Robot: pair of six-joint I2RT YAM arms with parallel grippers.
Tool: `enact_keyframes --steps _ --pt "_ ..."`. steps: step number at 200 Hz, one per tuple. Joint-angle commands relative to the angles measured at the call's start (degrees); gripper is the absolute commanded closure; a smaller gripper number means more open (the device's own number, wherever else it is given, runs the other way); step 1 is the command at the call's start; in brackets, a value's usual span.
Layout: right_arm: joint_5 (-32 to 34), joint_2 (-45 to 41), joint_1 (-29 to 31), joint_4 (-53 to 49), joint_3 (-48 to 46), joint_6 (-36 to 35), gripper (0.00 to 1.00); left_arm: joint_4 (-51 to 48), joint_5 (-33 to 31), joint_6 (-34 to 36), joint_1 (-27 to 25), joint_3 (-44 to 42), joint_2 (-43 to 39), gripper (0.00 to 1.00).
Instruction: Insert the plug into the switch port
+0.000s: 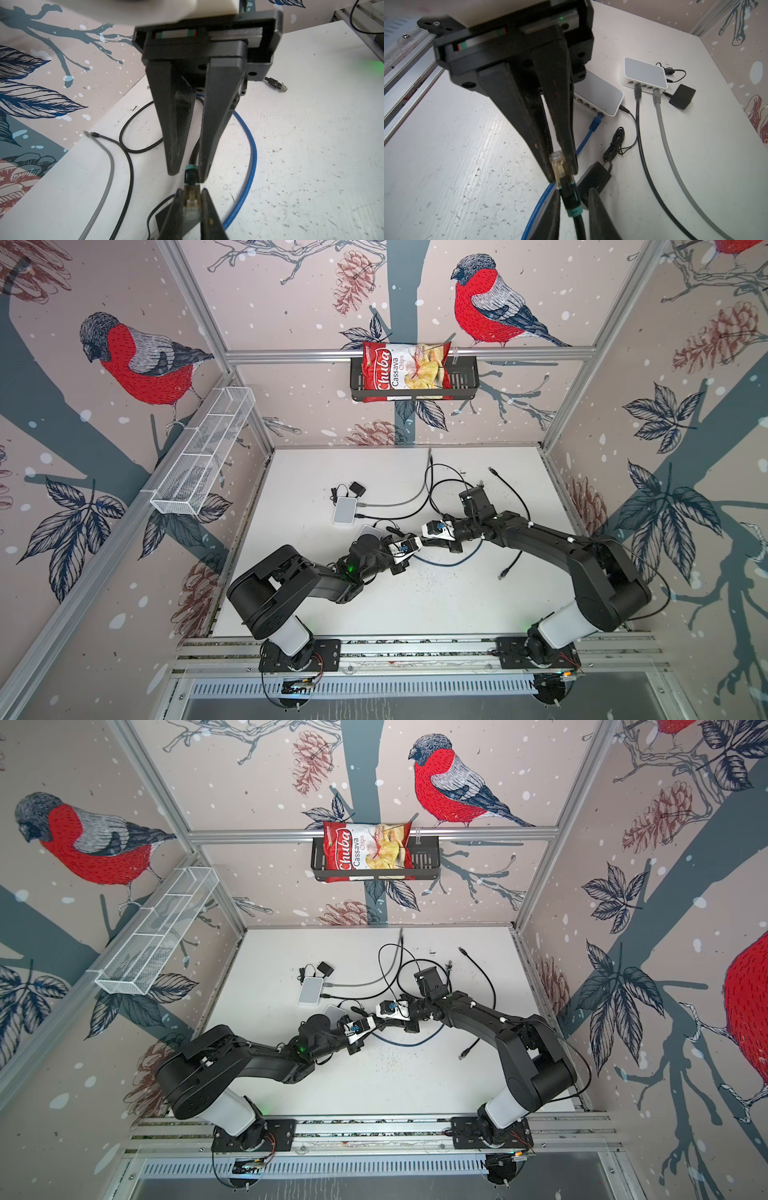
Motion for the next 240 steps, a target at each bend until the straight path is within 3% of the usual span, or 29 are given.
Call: enact_keyframes --steps 1,125,168,179,188,207,212,240 --pt "-0.8 0.3 0.2 -0.2 0.1 -0.3 0.74 2.8 0.9 -0.2 0.0 0.3 -0.2 1.0" --pt "-1.5 -0.2 0.1 1.1 -0.3 0.3 0.76 3.5 1.0 -1.4 0.0 -0.1 -0.1 1.0" --pt "-1.2 0.5 0.3 -0.4 0.8 1.2 0.95 4.3 -0.2 -3.0 0.0 -0.4 0.3 0.98" --pt "-0.6 0.8 0.5 -0.4 1.0 2.1 0.97 5.2 -0.3 -3.6 0.0 -0.7 0.2 0.92" --pt "0.1 0.9 0.7 -0.1 1.0 2.9 0.98 6.1 -0.9 -4.4 0.0 -1.0 0.1 0.81" --pt "2.1 1.3 1.4 0.3 0.9 4.7 0.98 7.4 -3.5 -6.3 0.0 -1.5 -0.4 0.36" --pt "2.9 1.4 1.6 0.5 0.9 5.3 0.98 7.7 -4.6 -7.2 0.0 -1.7 -0.8 0.29" --pt "6.5 1.5 3.1 1.8 0.7 9.9 0.98 8.3 -10.6 -11.4 0.1 -3.1 -3.6 0.15"
